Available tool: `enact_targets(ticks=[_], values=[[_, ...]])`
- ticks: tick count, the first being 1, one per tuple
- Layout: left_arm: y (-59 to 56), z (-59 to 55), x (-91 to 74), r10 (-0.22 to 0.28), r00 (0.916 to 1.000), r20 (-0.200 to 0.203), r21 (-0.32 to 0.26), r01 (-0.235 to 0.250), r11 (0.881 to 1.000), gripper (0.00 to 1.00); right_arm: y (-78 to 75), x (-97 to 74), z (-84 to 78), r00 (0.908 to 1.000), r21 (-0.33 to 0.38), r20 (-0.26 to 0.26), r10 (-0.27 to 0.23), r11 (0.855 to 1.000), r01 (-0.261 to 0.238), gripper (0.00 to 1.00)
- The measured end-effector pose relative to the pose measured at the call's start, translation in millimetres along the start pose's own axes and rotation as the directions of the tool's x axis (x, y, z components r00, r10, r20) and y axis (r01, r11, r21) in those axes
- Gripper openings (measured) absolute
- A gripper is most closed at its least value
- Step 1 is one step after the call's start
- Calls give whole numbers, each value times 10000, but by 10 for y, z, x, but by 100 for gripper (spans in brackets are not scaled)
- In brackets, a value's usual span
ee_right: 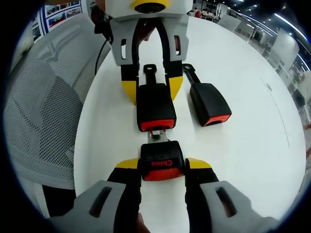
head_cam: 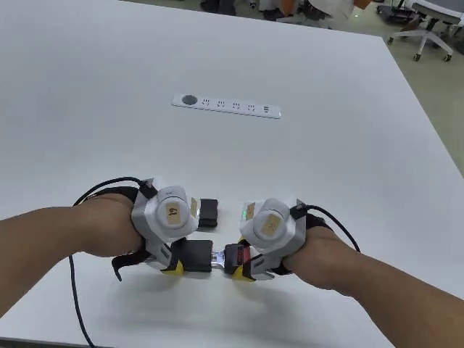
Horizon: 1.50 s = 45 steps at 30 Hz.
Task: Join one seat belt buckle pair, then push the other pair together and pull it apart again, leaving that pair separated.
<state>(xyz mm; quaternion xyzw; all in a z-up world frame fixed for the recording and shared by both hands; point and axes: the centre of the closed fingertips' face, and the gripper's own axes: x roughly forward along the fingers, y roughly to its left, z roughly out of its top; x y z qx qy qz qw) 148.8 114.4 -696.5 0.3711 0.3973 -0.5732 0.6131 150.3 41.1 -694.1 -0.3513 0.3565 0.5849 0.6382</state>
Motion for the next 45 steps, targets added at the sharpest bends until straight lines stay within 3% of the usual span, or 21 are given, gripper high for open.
enact_targets(ticks=[7,13,14,18,24,29,33,38,45], values=[[-18,14,1,-2,9997,-242,137,5,9999,32,3,48,68,9999,15,173,5,10000,-6,32],[-36,30,1,21,9997,-233,122,-18,9999,31,-15,62,109,9990,435,370,-264,9987,248,32],[-34,20,-2,35,9996,-278,63,-33,10000,31,-18,44,70,9995,370,211,-238,9990,230,32],[-21,8,1,60,9996,-292,66,-58,10000,31,4,81,118,9991,384,372,-185,9991,171,32],[-23,8,-4,102,9998,-176,-17,-102,9999,32,30,18,142,9986,388,447,-296,9989,278,33],[-17,-5,-9,69,9999,-123,-75,-70,9999,32,13,35,127,9986,356,529,-75,9993,56,33],[-21,-14,-16,53,9992,393,-424,-36,9991,31,-2,35,101,9981,-3,597,-134,9999,135,32],[9,-36,-13,166,9996,249,-506,-154,9986,31,17,40,98,9988,-210,487,-101,9997,111,31],[-2,-27,-13,181,9992,344,-654,-158,9977,31,16,45,91,9985,-33,524,-153,9999,155,32]])
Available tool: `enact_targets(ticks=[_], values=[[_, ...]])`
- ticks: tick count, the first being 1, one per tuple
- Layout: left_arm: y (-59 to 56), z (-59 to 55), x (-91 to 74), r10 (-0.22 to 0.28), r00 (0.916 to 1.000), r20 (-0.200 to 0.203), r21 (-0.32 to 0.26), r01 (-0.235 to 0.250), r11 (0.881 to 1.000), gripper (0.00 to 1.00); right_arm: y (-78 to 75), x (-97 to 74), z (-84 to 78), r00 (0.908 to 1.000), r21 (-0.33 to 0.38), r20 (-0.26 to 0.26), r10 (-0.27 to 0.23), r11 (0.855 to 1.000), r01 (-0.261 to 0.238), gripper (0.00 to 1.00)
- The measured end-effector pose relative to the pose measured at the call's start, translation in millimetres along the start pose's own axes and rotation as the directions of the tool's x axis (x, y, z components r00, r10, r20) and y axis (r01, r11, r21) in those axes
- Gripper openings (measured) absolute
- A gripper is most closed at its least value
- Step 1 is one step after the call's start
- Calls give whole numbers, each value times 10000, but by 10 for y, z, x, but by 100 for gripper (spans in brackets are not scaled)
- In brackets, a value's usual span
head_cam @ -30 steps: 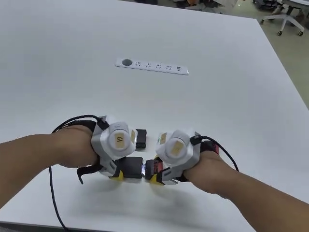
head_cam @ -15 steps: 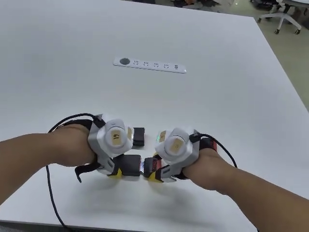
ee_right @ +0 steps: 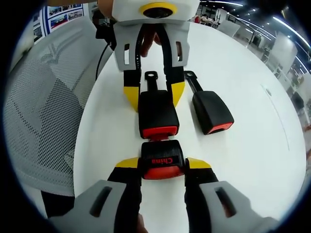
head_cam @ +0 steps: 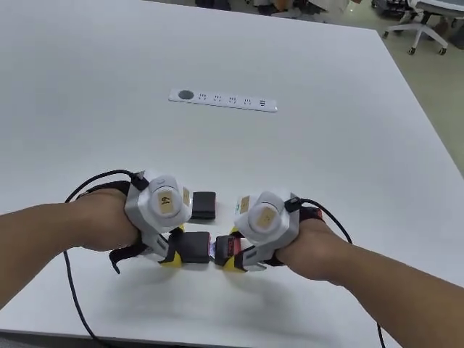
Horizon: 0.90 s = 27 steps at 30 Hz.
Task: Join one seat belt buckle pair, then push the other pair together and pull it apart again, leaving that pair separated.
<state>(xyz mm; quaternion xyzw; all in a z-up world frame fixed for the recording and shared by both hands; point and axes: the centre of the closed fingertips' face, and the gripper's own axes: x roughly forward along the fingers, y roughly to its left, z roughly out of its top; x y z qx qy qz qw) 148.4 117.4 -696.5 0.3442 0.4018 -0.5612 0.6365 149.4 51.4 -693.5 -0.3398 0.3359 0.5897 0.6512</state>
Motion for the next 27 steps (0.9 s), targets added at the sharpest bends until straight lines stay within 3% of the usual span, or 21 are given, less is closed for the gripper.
enact_targets(ticks=[13,17,19,22,27], values=[[-17,-7,3,107,9999,-22,-306,-107,9995,34,-16,6,-19,10000,344,40,-31,9994,29,37],[2,-39,-22,360,9994,-7,-397,-360,9986,35,-22,-49,-16,9997,423,174,-144,9990,137,37],[-2,6,-76,410,9985,364,-617,-387,9973,36,-29,-101,9,9994,486,296,-206,9986,191,37],[26,10,-140,554,9970,541,-775,-511,9957,37,-9,-196,46,9987,429,437,-245,9988,226,36],[98,172,-351,822,9885,1270,-1101,-683,9916,40,30,-304,65,9982,43,603,-36,10000,33,34]])
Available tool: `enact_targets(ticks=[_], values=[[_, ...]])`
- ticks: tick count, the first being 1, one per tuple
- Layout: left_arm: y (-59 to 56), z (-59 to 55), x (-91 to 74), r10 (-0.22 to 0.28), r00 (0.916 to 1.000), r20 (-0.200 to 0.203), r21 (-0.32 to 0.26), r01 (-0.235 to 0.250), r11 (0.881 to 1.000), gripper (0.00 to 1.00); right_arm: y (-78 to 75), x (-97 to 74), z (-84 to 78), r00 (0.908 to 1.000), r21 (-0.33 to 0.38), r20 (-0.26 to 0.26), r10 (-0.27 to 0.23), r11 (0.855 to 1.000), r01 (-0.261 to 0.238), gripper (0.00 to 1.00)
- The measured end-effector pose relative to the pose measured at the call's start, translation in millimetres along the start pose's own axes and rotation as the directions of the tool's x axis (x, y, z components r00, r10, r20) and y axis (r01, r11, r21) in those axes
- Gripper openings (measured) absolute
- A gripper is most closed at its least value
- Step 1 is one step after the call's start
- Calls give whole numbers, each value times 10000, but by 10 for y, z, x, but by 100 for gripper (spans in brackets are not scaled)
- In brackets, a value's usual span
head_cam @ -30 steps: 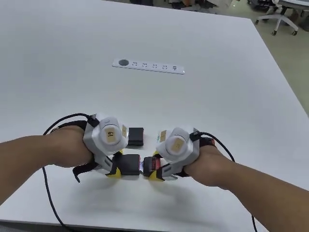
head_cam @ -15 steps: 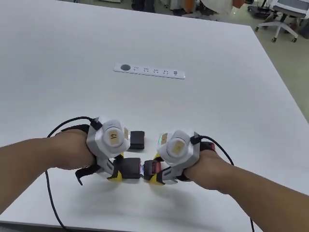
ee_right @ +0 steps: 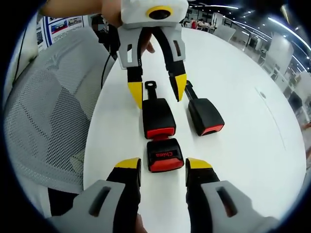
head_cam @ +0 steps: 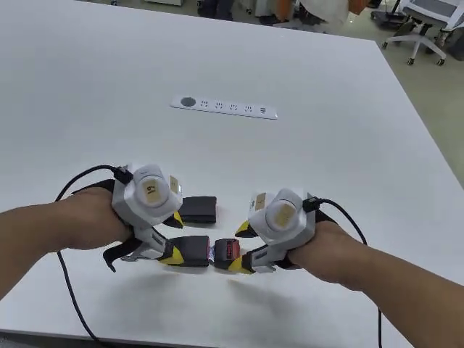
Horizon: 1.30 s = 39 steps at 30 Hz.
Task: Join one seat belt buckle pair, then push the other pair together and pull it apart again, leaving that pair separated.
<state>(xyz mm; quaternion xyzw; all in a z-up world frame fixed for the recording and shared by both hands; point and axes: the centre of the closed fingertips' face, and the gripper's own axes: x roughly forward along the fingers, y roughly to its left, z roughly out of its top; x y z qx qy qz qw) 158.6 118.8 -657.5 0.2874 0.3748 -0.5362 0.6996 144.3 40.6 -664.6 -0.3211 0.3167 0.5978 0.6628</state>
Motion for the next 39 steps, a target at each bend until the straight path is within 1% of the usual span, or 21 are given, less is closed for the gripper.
enact_targets(ticks=[2,4,5,6,7,8,11,12,14,17,20,23,25,27,28,31,32,33,35,36,39], values=[[65,64,-48,136,9995,270,-66,-134,9999,40,-19,-66,1,10000,-86,21,-70,9999,70,34],[93,160,-107,267,9987,439,-125,-262,9996,41,-44,-123,6,9999,-53,106,-126,9999,127,34],[117,187,-117,334,9983,478,-95,-330,9994,41,-73,-132,-19,9998,-19,107,-181,9998,181,33],[175,187,-96,410,9981,465,-70,-407,9991,41,-91,-142,-58,9998,65,65,-180,9998,180,32],[192,191,-87,453,9980,441,-54,-452,9990,41,-112,-127,-85,9998,81,36,-184,9998,184,32],[230,187,-55,504,9983,303,37,-505,9987,41,-162,-124,-146,9996,123,-45,-295,9995,295,33],[312,235,-2,555,9980,290,44,-556,9984,43,-253,-183,-237,9984,255,-188,-537,9982,542,33],[365,236,22,585,9979,266,96,-588,9982,43,-297,-213,-273,9978,334,-191,-634,9974,640,33],[404,254,46,606,9981,119,300,-609,9977,44,-371,-278,-348,9966,434,-263,-777,9959,788,32],[460,230,94,527,9986,-89,462,-522,9976,43,-485,-365,-499,9942,563,-453,-976,9934,1001,31],[493,262,107,515,9986,-117,409,-510,9979,43,-612,-469,-640,9910,695,-609,-1189,9900,1231,32],[577,241,141,521,9985,-155,411,-515,9978,43,-744,-581,-784,9865,889,-704,-1482,9840,1542,32],[586,236,148,530,9984,-216,491,-519,9974,43,-860,-656,-893,9807,987,-817,-1778,9777,1854,33],[648,196,174,558,9980,-283,437,-545,9976,43,-951,-715,-1032,9774,1075,-979,-1874,9744,1976,34],[651,190,179,550,9980,-300,399,-537,9978,43,-974,-732,-1095,9756,1024,-1112,-1892,9743,2007,34],[694,151,217,458,9982,-386,362,-444,9984,43,-952,-742,-1192,9741,935,-1444,-1741,9776,1886,34],[668,158,225,383,9983,-429,426,-364,9984,43,-967,-739,-1232,9719,859,-1575,-1748,9781,1898,34],[667,163,234,325,9986,-424,389,-308,9988,43,-1021,-696,-1338,9695,834,-1723,-1745,9781,1908,35],[690,138,276,209,9986,-482,516,-184,9985,41,-1041,-677,-1400,9695,781,-1817,-1643,9804,1808,34],[699,150,264,180,9987,-474,449,-159,9989,41,-1041,-672,-1409,9694,802,-1837,-1627,9804,1798,34],[704,125,296,107,9985,-541,444,-83,9990,41,-989,-644,-1394,9747,784,-1831,-1279,9864,1442,33]])
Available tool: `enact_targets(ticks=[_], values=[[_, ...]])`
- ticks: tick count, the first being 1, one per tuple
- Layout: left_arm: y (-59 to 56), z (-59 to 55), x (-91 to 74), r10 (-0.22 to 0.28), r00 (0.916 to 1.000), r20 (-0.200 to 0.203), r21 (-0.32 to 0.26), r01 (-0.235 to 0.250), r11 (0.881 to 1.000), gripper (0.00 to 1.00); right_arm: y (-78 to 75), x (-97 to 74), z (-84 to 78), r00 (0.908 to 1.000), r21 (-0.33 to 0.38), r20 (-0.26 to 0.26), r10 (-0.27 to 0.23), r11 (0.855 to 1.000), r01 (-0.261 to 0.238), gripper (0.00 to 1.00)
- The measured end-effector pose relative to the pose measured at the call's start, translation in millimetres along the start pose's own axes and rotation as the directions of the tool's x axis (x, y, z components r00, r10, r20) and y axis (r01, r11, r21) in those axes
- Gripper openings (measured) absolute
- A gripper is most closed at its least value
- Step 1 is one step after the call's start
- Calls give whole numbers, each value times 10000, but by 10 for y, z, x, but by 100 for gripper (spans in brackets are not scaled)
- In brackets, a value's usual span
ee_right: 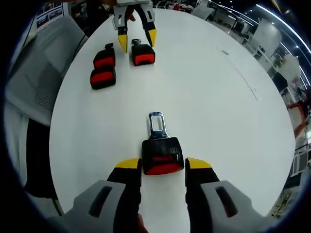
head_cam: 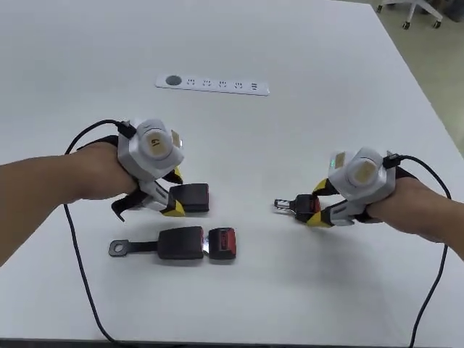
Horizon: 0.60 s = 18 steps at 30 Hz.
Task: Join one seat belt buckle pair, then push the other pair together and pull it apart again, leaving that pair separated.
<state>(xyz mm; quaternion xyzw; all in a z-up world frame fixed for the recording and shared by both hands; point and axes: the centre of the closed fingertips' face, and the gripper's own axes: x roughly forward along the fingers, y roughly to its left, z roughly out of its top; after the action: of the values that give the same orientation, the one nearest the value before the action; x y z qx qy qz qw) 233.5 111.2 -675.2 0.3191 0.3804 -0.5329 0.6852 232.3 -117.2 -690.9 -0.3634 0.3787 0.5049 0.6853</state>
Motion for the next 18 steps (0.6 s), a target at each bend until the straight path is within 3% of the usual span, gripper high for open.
enact_targets(ticks=[2,5,14,18], values=[[3,-38,27,-120,9999,-73,91,120,9999,41,-16,29,-7,10000,-117,-23,62,9999,-62,33],[0,-163,93,-184,9978,-635,402,210,9990,38,-49,63,-13,9998,-126,45,177,9998,-176,33],[56,-207,111,-222,9981,-575,489,251,9985,34,-20,55,-24,9956,-287,85,933,9952,-930,33],[31,-201,101,-333,9981,-520,436,356,9984,32,-4,52,-12,9930,-216,21,1181,9928,-1181,33]])
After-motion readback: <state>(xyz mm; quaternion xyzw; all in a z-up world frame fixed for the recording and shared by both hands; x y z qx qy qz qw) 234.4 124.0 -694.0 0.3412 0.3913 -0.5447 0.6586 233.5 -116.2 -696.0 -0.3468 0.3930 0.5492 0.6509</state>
